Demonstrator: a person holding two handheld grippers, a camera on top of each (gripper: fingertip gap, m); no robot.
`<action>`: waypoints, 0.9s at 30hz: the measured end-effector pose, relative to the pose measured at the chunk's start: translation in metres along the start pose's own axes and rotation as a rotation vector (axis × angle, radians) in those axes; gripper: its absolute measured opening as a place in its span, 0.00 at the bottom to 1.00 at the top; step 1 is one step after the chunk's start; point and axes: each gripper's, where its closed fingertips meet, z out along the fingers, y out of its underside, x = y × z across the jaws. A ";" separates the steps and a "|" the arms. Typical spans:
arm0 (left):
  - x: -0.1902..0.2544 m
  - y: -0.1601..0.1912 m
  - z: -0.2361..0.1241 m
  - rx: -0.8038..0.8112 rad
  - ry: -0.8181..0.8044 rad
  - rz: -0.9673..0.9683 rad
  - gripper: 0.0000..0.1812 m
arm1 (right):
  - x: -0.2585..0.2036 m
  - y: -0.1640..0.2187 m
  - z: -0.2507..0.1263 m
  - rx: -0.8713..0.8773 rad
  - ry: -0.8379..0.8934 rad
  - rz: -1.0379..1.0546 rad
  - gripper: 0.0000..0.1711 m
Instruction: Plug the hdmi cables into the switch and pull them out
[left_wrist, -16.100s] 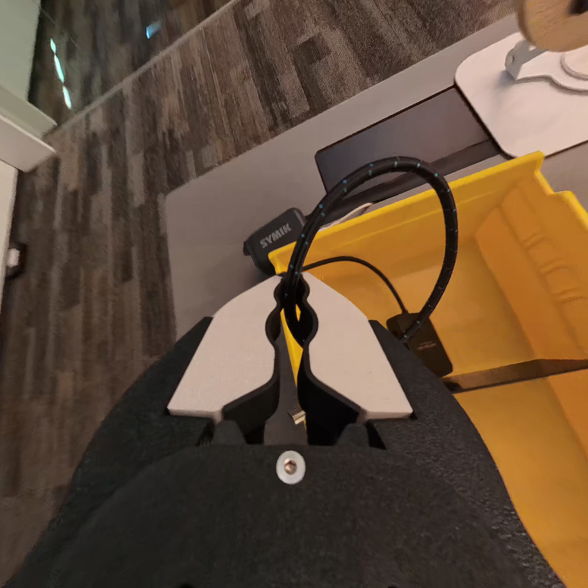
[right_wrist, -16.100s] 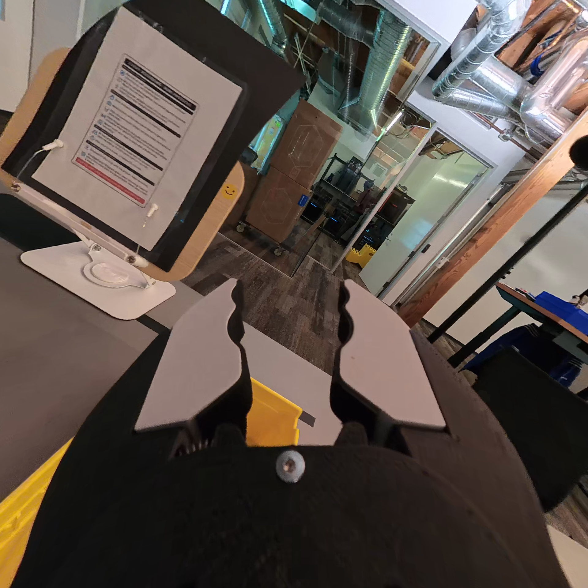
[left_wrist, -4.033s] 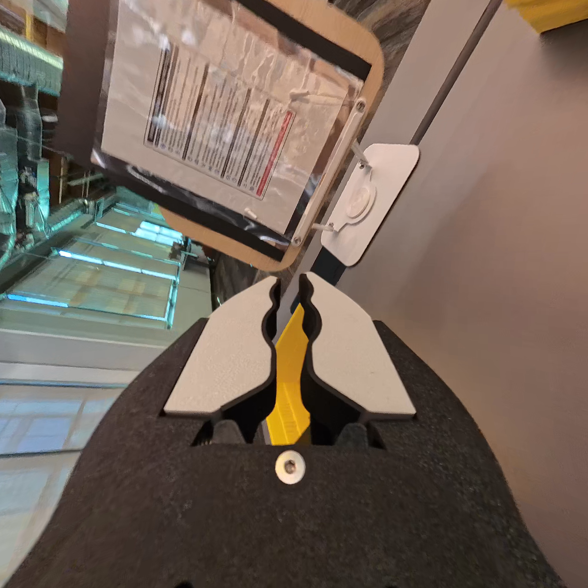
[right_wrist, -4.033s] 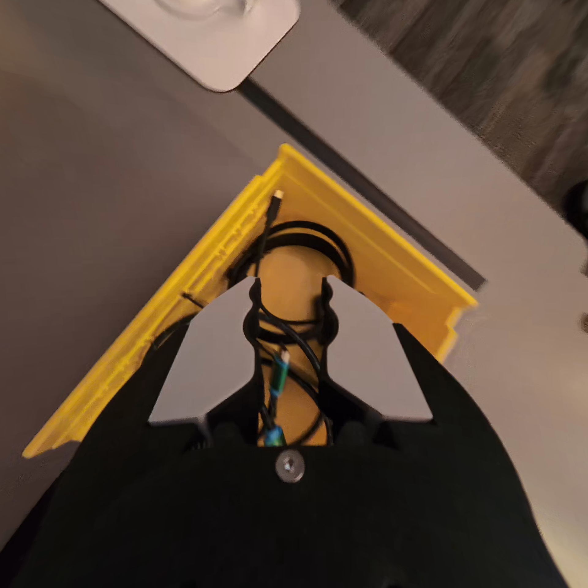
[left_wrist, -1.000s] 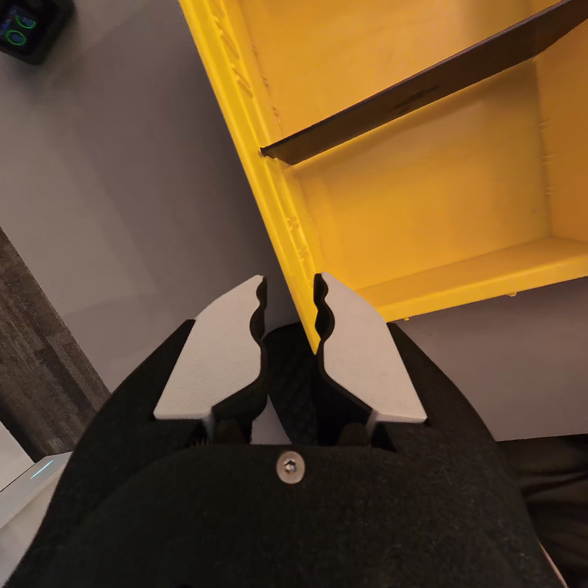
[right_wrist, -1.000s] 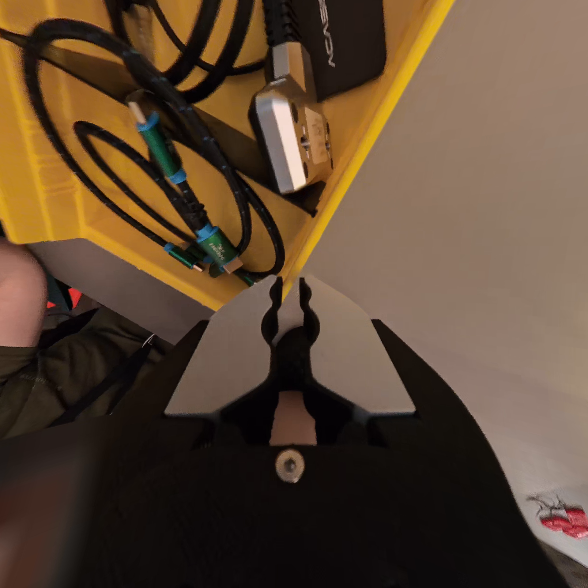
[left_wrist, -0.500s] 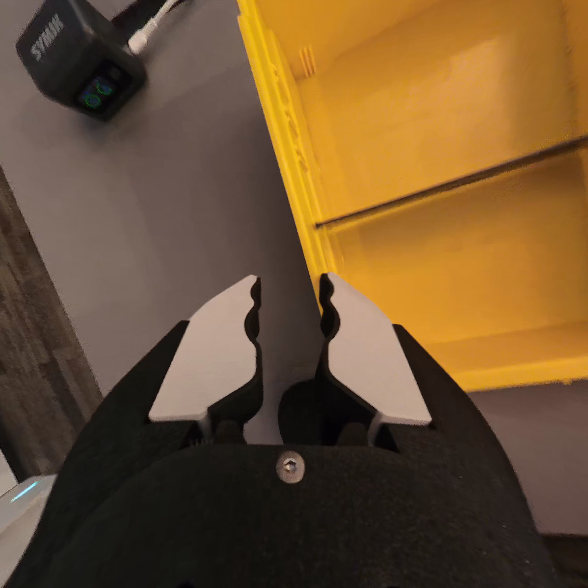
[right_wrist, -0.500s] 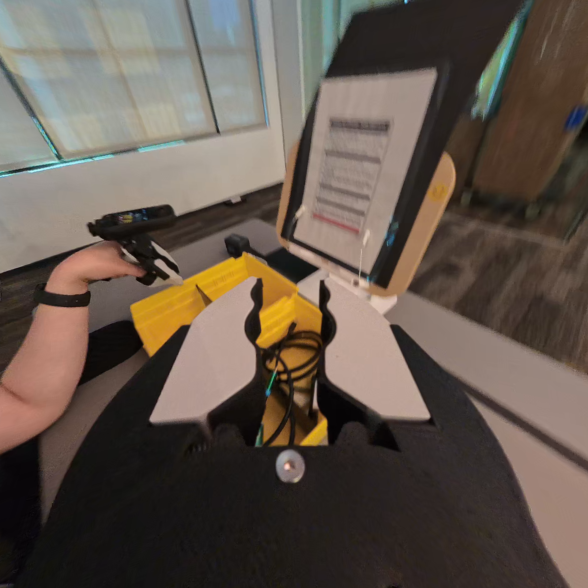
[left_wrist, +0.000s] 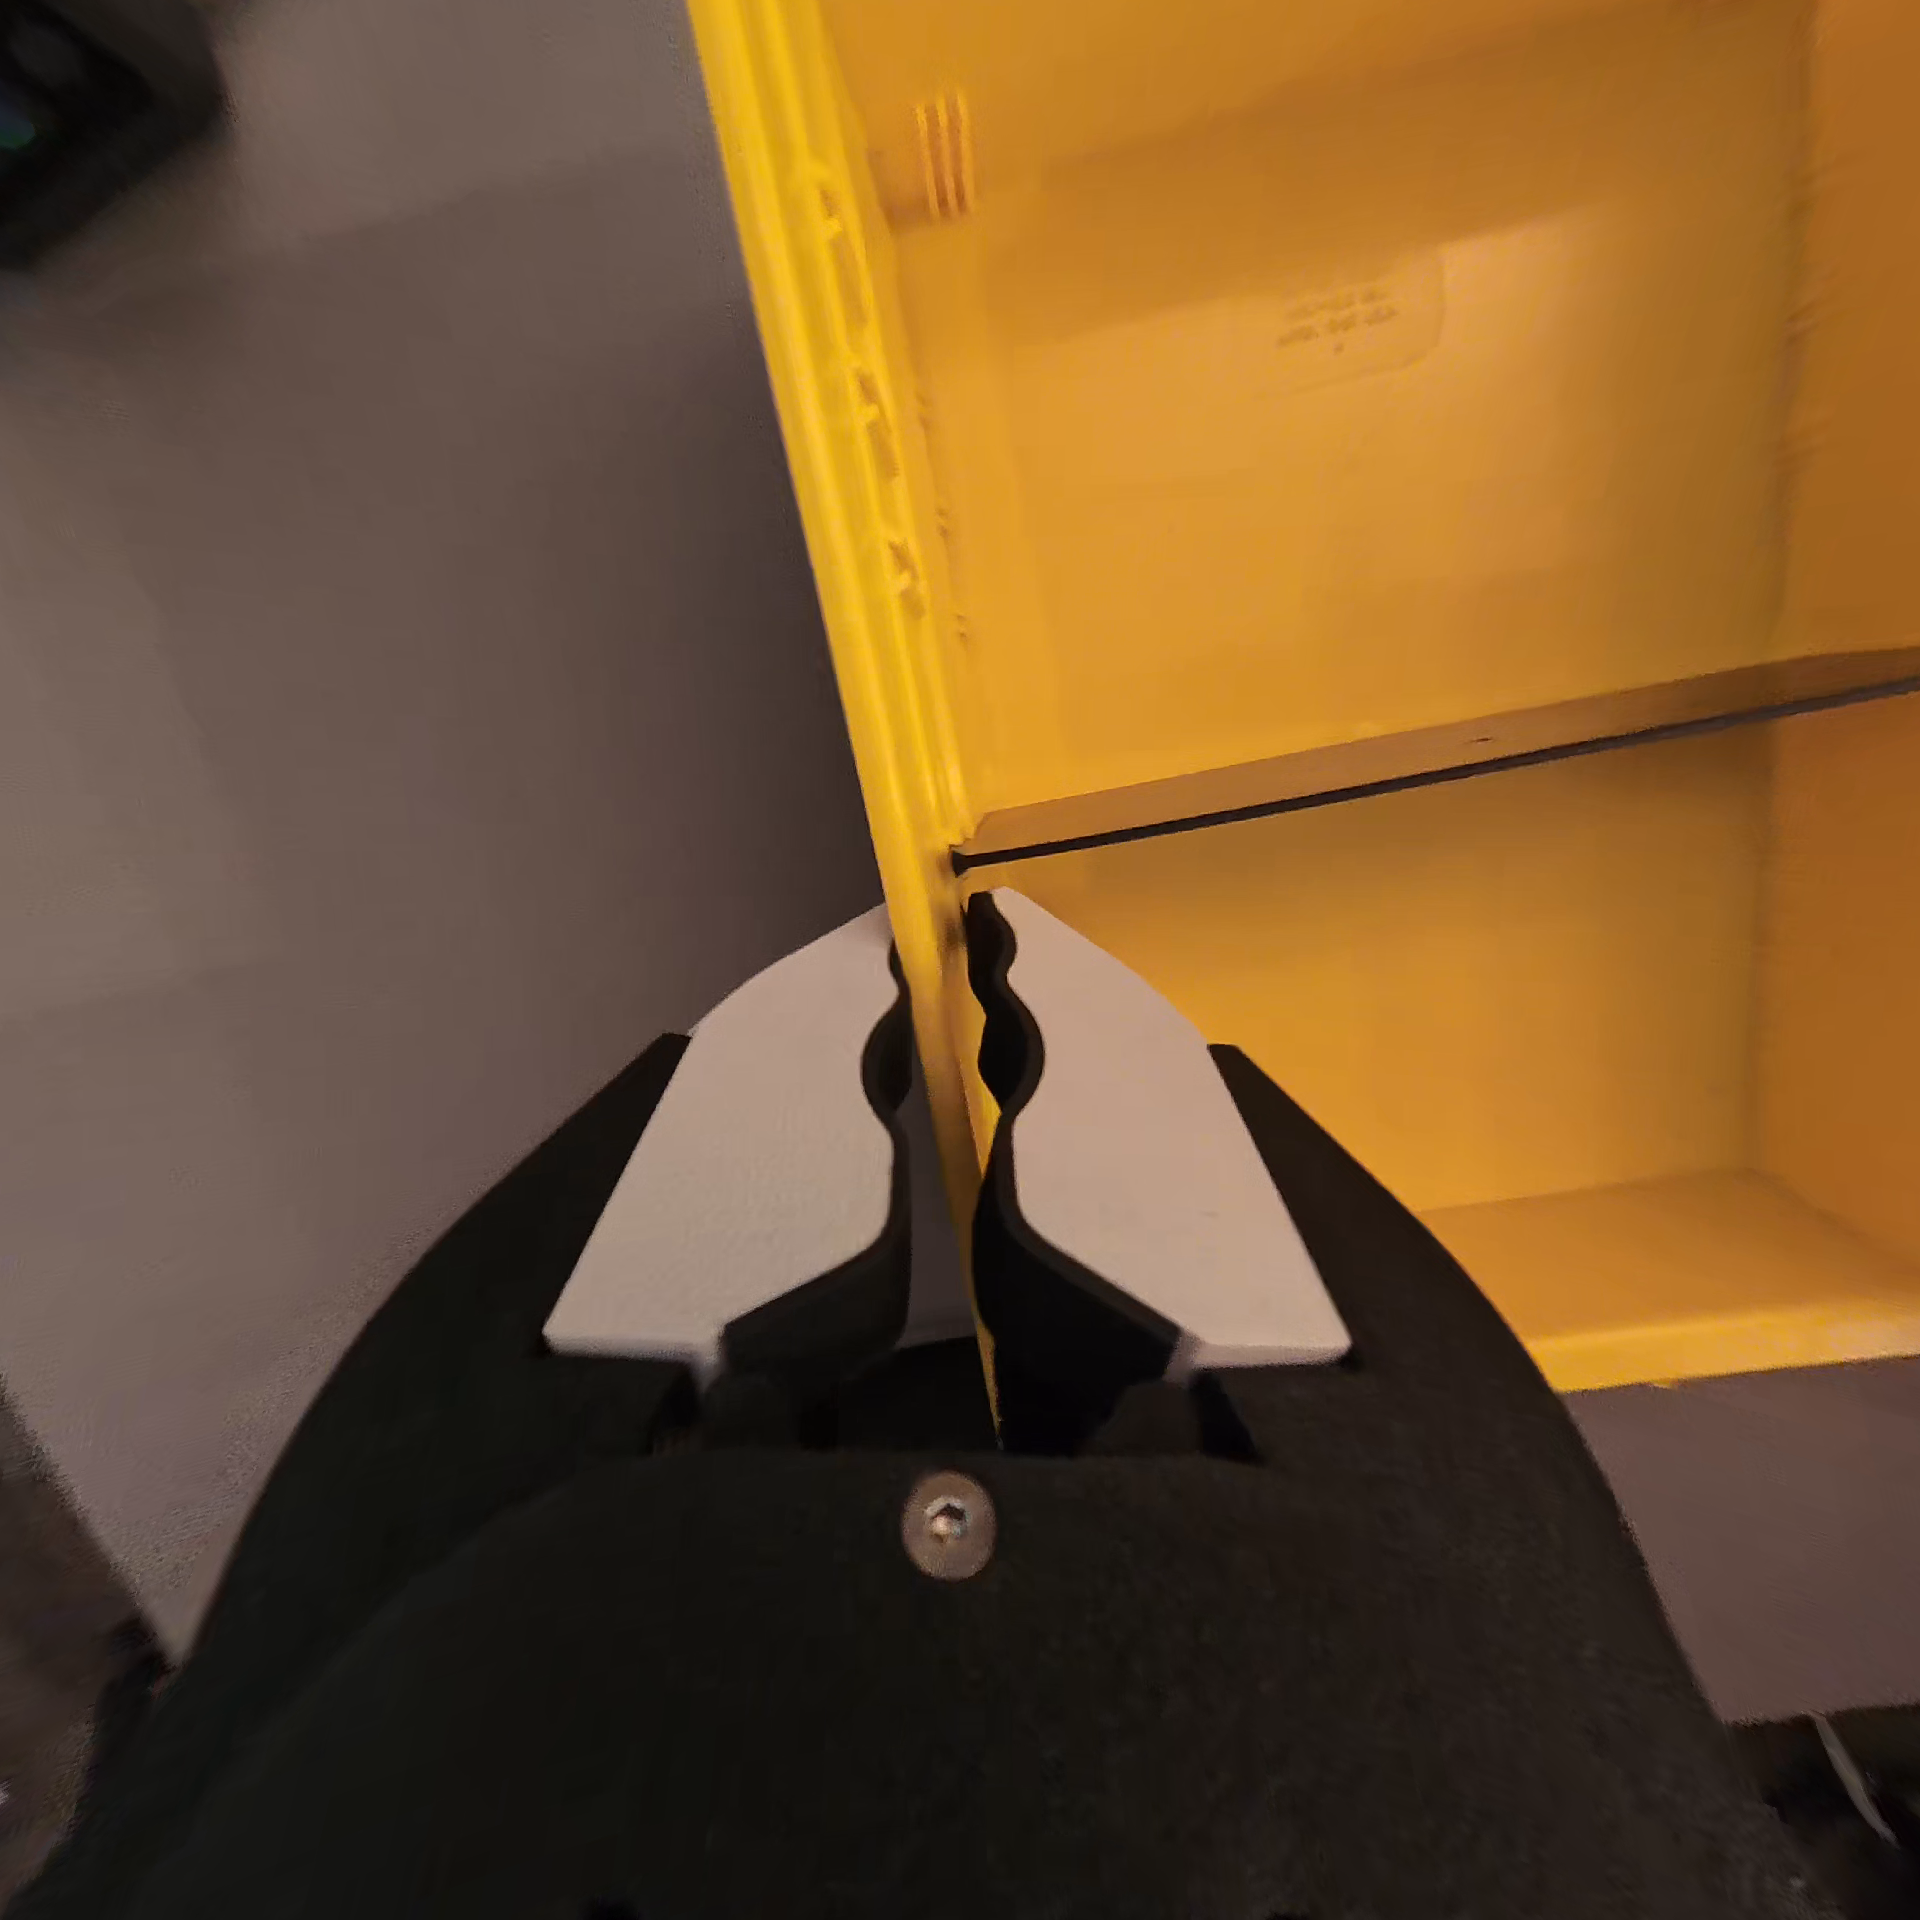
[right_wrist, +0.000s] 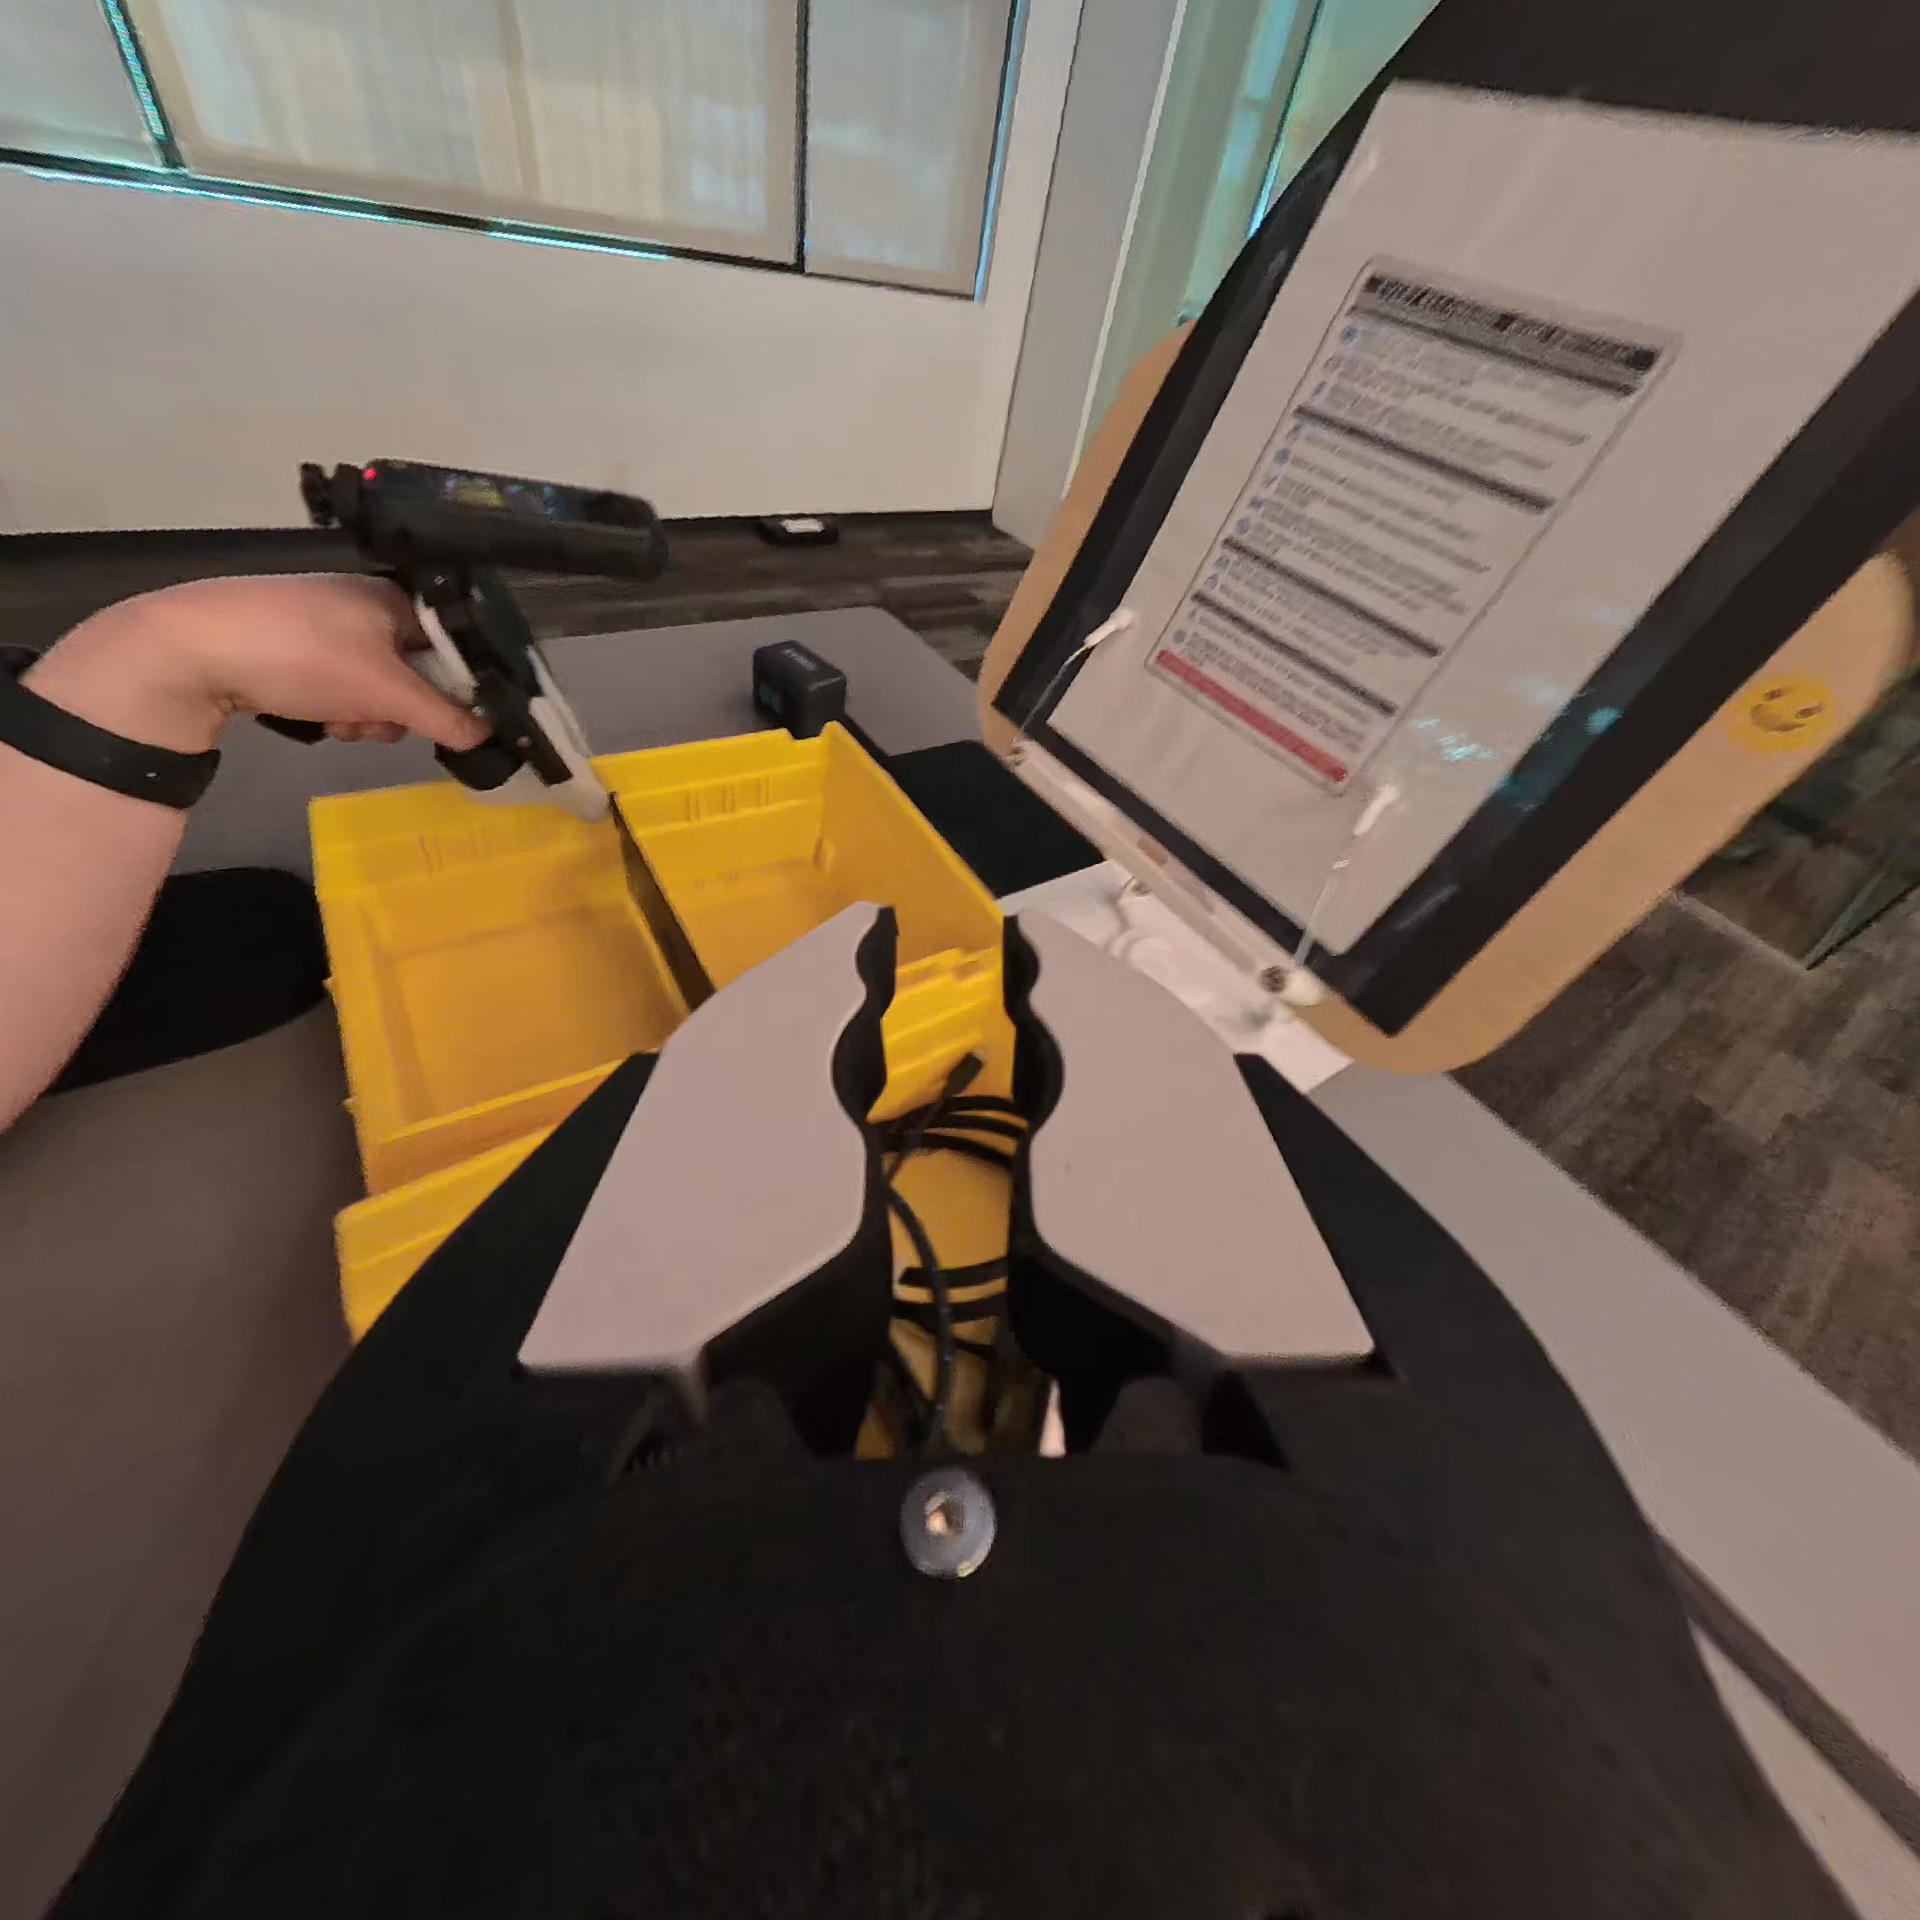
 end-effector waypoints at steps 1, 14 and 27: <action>-0.002 0.002 -0.001 0.005 0.030 -0.033 0.03 | -0.007 0.004 0.006 -0.022 -0.027 0.034 0.12; -0.048 -0.001 -0.061 0.347 0.078 -0.156 0.05 | -0.117 0.038 0.116 -0.334 -0.291 0.234 0.11; -0.029 0.007 -0.189 0.799 -0.088 0.112 0.13 | -0.099 0.121 0.197 -0.955 -0.102 0.507 0.19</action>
